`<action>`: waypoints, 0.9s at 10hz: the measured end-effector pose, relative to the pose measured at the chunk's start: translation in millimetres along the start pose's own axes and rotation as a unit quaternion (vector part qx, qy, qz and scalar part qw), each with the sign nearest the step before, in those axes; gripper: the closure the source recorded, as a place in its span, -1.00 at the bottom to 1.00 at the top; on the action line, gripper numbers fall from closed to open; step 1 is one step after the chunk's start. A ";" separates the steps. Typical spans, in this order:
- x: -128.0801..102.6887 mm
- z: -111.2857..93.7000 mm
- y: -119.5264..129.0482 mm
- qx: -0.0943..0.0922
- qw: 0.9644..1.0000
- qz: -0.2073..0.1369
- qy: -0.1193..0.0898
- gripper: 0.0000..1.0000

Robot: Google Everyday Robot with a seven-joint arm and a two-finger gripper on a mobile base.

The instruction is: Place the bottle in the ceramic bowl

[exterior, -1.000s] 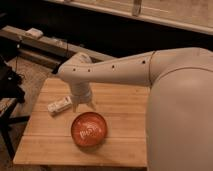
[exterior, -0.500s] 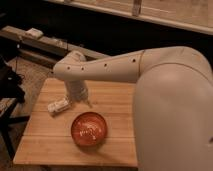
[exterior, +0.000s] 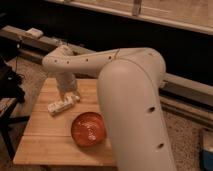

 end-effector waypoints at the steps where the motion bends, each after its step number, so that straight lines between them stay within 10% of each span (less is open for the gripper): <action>1: -7.5 6.8 9.9 -0.002 1.000 0.000 -0.001 -0.30; 9: -50.5 52.9 59.0 0.020 1.000 0.020 -0.005 -0.30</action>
